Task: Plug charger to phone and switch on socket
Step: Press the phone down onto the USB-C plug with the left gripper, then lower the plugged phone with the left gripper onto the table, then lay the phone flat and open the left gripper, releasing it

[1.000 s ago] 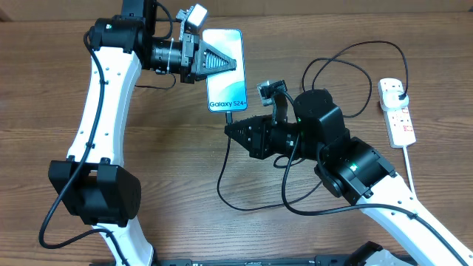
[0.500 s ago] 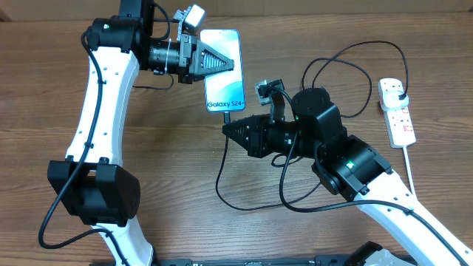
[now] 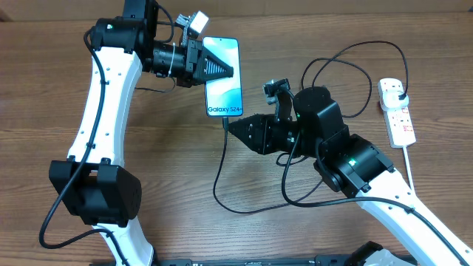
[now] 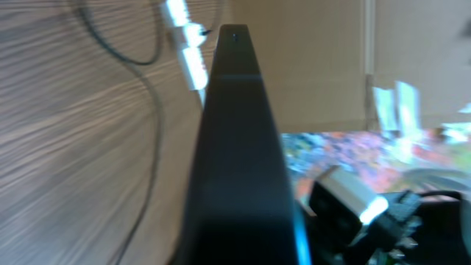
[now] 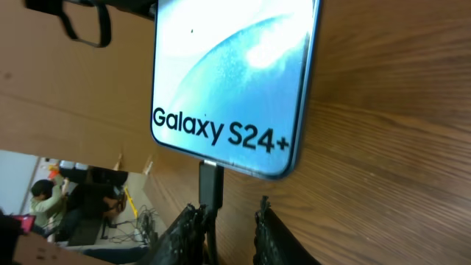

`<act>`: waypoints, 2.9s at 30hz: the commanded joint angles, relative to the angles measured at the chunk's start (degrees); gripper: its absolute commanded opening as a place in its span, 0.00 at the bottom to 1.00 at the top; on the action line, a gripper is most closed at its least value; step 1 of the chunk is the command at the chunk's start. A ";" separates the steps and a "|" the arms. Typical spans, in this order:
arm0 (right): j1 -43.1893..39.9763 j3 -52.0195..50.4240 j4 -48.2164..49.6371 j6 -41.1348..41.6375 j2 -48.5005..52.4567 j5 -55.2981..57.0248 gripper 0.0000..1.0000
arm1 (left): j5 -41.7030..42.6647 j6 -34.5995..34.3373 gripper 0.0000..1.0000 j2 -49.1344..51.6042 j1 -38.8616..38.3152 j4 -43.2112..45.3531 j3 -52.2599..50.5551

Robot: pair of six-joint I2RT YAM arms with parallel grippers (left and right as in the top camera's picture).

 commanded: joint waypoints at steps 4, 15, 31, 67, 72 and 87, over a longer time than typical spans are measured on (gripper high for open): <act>-0.42 0.50 -5.75 -0.31 0.15 5.35 0.32 | -17.38 1.07 0.04 0.55 -0.31 -1.49 0.87; -0.42 0.44 -13.92 -0.20 0.17 9.14 0.37 | -23.02 1.22 0.04 12.28 -0.31 -1.66 0.79; -0.35 0.44 -17.14 -0.15 3.87 9.31 0.40 | -32.20 -2.73 0.04 23.02 -0.42 5.20 0.57; -0.35 0.44 -18.03 -0.20 4.04 9.53 0.40 | -37.51 -5.03 0.04 23.02 -0.74 10.58 -8.61; -0.35 0.44 -18.08 -0.20 4.04 9.55 0.40 | -37.97 -5.03 0.07 23.02 -0.74 10.54 -8.85; -0.35 0.44 -18.82 -0.22 4.04 9.55 0.40 | -40.24 -5.03 0.33 23.02 -0.74 9.94 -8.85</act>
